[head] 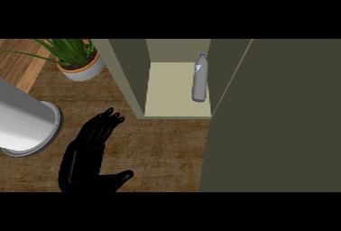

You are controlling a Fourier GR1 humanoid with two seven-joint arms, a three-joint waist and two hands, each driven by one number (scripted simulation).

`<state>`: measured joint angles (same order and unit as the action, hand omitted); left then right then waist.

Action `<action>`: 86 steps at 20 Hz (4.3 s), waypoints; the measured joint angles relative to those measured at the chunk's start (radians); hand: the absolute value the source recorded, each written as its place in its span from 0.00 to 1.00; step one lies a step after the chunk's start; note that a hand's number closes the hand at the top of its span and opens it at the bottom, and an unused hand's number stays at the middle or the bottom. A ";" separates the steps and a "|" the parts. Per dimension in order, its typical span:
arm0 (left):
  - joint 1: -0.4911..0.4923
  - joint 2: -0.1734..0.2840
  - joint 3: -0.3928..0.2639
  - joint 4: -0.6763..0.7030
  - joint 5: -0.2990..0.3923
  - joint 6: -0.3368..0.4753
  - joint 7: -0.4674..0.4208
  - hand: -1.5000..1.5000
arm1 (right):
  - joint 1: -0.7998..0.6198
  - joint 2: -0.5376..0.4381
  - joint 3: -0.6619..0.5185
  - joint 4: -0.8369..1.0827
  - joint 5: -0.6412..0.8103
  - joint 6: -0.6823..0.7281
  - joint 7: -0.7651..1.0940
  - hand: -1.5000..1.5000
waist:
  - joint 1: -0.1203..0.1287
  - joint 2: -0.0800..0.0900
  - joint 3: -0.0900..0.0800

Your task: Pick up the bottled water, place it into the cabinet and close the cabinet

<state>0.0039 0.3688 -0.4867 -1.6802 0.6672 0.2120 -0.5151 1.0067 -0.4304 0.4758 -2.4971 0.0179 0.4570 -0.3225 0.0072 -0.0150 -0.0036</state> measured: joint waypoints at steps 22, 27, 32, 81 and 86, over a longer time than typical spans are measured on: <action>0.281 0.234 0.225 -0.179 0.224 -0.234 0.004 0.00 | -0.222 -0.051 0.193 0.005 0.020 -0.098 0.170 1.00 | 0.074 0.011 -0.010; 0.304 0.275 0.263 -0.188 0.252 -0.290 0.006 0.00 | -0.267 -0.049 0.195 0.007 0.006 -0.099 0.201 1.00 | 0.107 0.021 -0.011; 0.322 0.308 0.293 -0.189 0.274 -0.342 0.006 0.00 | -0.318 -0.050 0.193 0.008 -0.006 -0.089 0.235 1.00 | 0.139 0.032 -0.013; 0.284 0.415 0.387 -0.155 0.341 -0.505 0.038 0.00 | -0.670 -0.051 0.123 0.065 -0.149 0.060 0.395 1.00 | 0.274 0.096 -0.022; 0.276 0.421 0.392 -0.149 0.349 -0.512 0.045 0.00 | -0.760 -0.025 0.094 0.095 -0.156 0.047 0.472 1.00 | 0.276 0.090 -0.022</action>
<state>0.2803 0.7898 -0.0951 -1.8289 1.0160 -0.2997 -0.4702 0.2465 -0.4556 0.5694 -2.4024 -0.1383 0.5038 0.1491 0.2830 0.0752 -0.0252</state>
